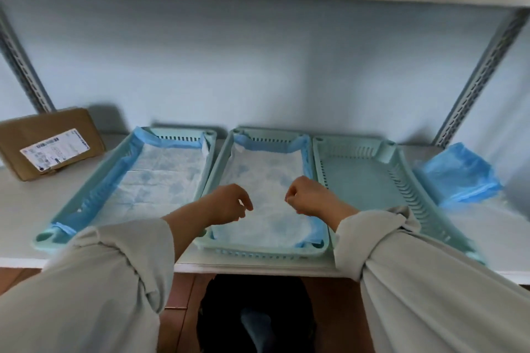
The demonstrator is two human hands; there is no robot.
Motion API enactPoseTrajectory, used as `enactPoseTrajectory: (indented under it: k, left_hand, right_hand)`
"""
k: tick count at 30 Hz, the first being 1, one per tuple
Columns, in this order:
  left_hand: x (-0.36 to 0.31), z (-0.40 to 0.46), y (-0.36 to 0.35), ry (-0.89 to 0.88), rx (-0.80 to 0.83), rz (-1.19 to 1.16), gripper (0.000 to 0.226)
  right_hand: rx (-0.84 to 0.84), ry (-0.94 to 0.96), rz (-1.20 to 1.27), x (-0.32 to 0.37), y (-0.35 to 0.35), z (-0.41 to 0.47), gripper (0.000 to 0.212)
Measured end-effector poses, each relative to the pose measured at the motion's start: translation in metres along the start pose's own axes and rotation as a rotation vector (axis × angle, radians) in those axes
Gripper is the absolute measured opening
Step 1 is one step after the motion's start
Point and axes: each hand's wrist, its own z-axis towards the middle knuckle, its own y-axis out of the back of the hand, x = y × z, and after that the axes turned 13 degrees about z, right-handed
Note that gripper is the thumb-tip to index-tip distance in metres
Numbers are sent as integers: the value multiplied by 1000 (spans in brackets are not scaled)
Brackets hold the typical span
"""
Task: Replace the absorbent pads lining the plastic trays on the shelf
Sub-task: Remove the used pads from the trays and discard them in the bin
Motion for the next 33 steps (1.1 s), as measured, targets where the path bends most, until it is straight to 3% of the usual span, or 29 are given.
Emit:
enactPoseTrajectory:
  k: [3, 8, 12, 15, 18, 20, 21, 24, 28, 31, 33]
  left_hand:
    - [10, 16, -6, 123, -87, 52, 33]
    - [18, 41, -26, 195, 96, 199, 44]
    - [26, 54, -28, 176, 219, 564, 57]
    - [32, 57, -35, 125, 259, 745, 54]
    - [37, 58, -41, 80, 273, 802, 49]
    - [41, 57, -41, 62, 281, 782, 56]
    - [41, 58, -39, 58, 284, 768, 60]
    - [41, 56, -40, 57, 326, 713, 67]
    - [42, 57, -37, 91, 355, 491, 63]
    - [42, 60, -40, 130, 279, 292, 58]
    - [40, 60, -44, 182, 190, 137, 61]
  right_hand:
    - [-41, -39, -162, -14, 3, 4, 12]
    - [-30, -47, -460, -40, -1, 12, 28]
    - [-7, -47, -523, -38, -8, 20, 31]
    - [26, -52, -505, -36, -10, 21, 29]
    - [40, -76, -254, -34, -3, 29, 5]
    - [25, -118, 13, -33, -2, 36, 26]
    - [8, -133, 111, -34, 0, 36, 27]
    - [28, -185, 175, -40, 0, 33, 8]
    - [119, -278, 237, -42, 3, 31, 38]
    - [266, -303, 99, -33, 1, 30, 67]
    - [213, -178, -60, -32, -4, 34, 69]
